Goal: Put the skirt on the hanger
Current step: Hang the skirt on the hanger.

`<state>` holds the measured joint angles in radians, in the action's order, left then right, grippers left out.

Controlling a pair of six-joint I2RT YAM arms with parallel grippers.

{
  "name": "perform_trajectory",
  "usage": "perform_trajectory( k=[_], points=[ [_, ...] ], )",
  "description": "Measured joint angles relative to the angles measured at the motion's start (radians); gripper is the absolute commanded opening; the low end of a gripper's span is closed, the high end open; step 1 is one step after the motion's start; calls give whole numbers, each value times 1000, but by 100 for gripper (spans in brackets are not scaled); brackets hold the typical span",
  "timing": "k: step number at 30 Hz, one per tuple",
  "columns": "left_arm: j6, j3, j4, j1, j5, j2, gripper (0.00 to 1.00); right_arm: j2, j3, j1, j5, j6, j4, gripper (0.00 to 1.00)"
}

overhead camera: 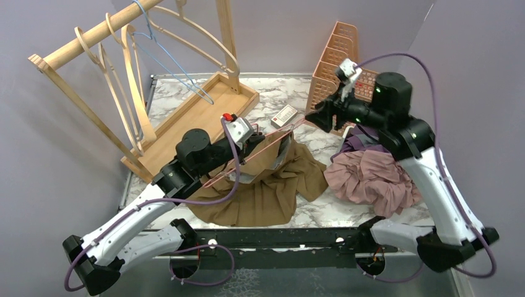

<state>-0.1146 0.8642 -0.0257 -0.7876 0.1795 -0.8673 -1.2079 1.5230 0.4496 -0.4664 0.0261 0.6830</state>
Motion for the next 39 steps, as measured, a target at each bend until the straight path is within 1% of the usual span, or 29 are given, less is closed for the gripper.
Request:
perform_trajectory(
  k=[2, 5, 10, 13, 16, 21, 25, 27, 28, 31, 33, 34, 36, 37, 39],
  points=[
    [16, 72, -58, 0, 19, 0, 0, 86, -47, 0, -37, 66, -77, 53],
    [36, 201, -148, 0, 53, 0, 0, 161, -98, 0, -97, 164, -130, 53],
    [35, 373, -291, 0, 146, 3, 0, 172, -101, 0, -183, 343, -117, 54],
    [13, 401, -355, 0, 218, 22, 0, 138, -85, 0, -230, 434, -62, 55],
    [-9, 401, -410, 0, 276, 34, 0, 131, -84, 0, -274, 489, -3, 56],
    [-31, 401, -451, 0, 315, 32, 0, 147, -94, 0, -342, 549, 75, 55],
    [-47, 401, -456, 0, 334, 31, 0, 155, -155, 0, -367, 577, 123, 53],
    [-56, 401, -457, 0, 345, 30, 0, 154, -191, 0, -372, 579, 135, 47],
    [-60, 401, -457, 0, 348, 29, 0, 152, -203, 0, -375, 581, 142, 41],
    [-71, 401, -463, 0, 364, 30, 0, 143, -210, 0, -392, 584, 154, 16],
    [-82, 401, -467, 0, 375, 31, 0, 143, -210, 0, -402, 588, 155, 4],
    [-87, 401, -467, 1, 374, 32, 0, 143, -210, 0, -417, 590, 159, 1],
    [-100, 402, -461, 7, 367, 40, 0, 146, -212, 2, -444, 593, 171, 1],
    [-105, 402, -460, 8, 365, 46, 2, 149, -216, 3, -458, 591, 171, 1],
    [-106, 402, -457, 8, 363, 55, 23, 156, -223, 4, -476, 577, 153, 1]
  ],
)
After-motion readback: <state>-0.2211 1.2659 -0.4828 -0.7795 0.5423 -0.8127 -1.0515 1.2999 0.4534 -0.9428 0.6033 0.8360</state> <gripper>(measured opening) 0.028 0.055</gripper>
